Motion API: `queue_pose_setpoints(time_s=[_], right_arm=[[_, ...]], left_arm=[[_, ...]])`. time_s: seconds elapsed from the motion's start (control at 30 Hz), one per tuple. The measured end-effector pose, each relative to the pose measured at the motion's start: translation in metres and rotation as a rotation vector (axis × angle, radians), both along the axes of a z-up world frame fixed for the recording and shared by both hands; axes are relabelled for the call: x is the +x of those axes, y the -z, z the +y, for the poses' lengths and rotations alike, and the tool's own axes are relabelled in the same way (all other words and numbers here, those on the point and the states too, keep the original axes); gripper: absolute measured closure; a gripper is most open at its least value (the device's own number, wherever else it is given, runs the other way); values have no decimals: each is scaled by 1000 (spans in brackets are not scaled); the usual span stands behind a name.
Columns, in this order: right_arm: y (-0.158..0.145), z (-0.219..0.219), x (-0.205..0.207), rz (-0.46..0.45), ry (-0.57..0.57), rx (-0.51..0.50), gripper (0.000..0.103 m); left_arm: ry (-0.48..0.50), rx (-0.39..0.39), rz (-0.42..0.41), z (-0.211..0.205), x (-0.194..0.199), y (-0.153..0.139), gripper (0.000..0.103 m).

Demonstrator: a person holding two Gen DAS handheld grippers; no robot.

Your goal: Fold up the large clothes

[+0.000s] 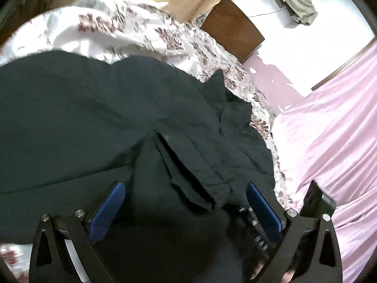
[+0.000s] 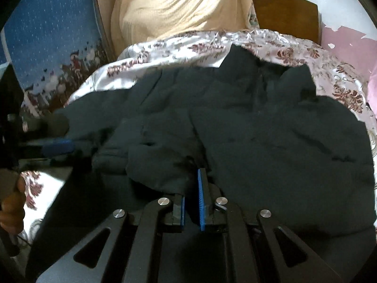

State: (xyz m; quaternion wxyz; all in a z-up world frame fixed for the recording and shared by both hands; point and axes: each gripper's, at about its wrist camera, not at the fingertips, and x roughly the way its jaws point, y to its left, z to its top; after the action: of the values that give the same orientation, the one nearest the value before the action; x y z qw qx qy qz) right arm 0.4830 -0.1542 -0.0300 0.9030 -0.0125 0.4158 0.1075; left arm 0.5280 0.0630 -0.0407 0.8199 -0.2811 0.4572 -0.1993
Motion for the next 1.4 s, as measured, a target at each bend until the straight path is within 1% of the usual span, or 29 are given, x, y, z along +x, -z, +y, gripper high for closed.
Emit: queue_pose_setpoints(time_s=[0.1, 0.13, 0.17, 0.2, 0.23, 0.27, 0.3, 0.33, 0.37, 0.43, 0.47, 0.5, 0.53, 0.6, 0.67, 0.7, 0.77, 0.8, 0.83, 0.9, 0.97, 1.03, 1.1, 1.17, 1.23, 1.27, 1.33, 1.37, 1.4], right_arm=[[2, -4, 1, 2, -1, 30, 94], [2, -6, 0, 4, 0, 41, 94], [5, -7, 3, 7, -1, 47, 93], [6, -7, 1, 12, -6, 50, 91], [13, -8, 5, 19, -10, 48, 89], [15, -8, 3, 25, -18, 46, 88], [16, -8, 0, 33, -28, 44, 84], [15, -9, -2, 42, -35, 42, 78], [14, -11, -6, 53, -41, 45, 75], [7, -22, -16, 70, -58, 78, 67], [0, -29, -22, 64, -62, 86, 64], [-8, -38, -29, 47, -58, 80, 54], [-17, -51, -34, 21, -47, 70, 45], [-31, -78, -38, -37, 7, 29, 43], [-37, -108, -33, -73, 105, -29, 43], [-36, -131, -25, -78, 178, -45, 43], [-29, -167, -13, -71, 287, -48, 46], [-20, -189, -5, -50, 354, -32, 62], [-10, -209, 0, -17, 408, 14, 76], [12, -234, 6, 41, 470, 89, 78], [35, -241, 10, 77, 480, 96, 79], [49, -238, 12, 82, 467, 87, 79], [56, -234, 16, 79, 464, 69, 79], [61, -232, 18, 80, 462, 58, 79], [62, -231, 19, 74, 462, 51, 79], [62, -231, 19, 71, 462, 54, 79], [60, -232, 17, 62, 463, 65, 78], [59, -234, 16, 55, 462, 73, 77], [58, -235, 13, 45, 459, 85, 74]], left_arm=[[-2, -16, 52, -15, 13, 12, 4], [-7, -30, 70, -19, 16, 16, 8], [-13, -56, 84, -21, 19, 19, 15], [-28, -88, 104, -24, 21, 23, 29], [-39, -111, 120, -26, 24, 26, 39], [-52, -126, 144, -29, 28, 30, 60], [-60, -116, 157, -30, 28, 33, 86], [-74, -91, 170, -34, 29, 35, 93], [-84, -78, 160, -34, 30, 33, 93], [-100, -30, 94, -35, 26, 19, 94], [-105, 9, 55, -36, 23, 9, 94], [-117, 68, 0, -38, 20, -2, 94], [-132, 150, -59, -42, 16, -14, 94], [-147, 267, -137, -50, 11, -28, 94], [-146, 355, -159, -59, 13, -31, 94], [-138, 405, -156, -66, 16, -26, 94], [-125, 471, -135, -73, 21, -16, 94], [-120, 504, -122, -76, 24, -8, 94], [-115, 533, -113, -77, 26, 0, 94], [-104, 560, -107, -76, 26, 11, 94], [-105, 558, -108, -74, 27, 18, 94], [-106, 563, -113, -75, 25, 21, 94], [-108, 566, -114, -75, 25, 26, 93], [-114, 551, -112, -74, 25, 28, 92], [-125, 520, -112, -69, 24, 28, 87], [-142, 490, -116, -63, 21, 26, 83], [-186, 441, -116, -54, 14, 20, 81], [-211, 430, -108, -48, 10, 16, 78], [-239, 423, -95, -42, 5, 12, 71]])
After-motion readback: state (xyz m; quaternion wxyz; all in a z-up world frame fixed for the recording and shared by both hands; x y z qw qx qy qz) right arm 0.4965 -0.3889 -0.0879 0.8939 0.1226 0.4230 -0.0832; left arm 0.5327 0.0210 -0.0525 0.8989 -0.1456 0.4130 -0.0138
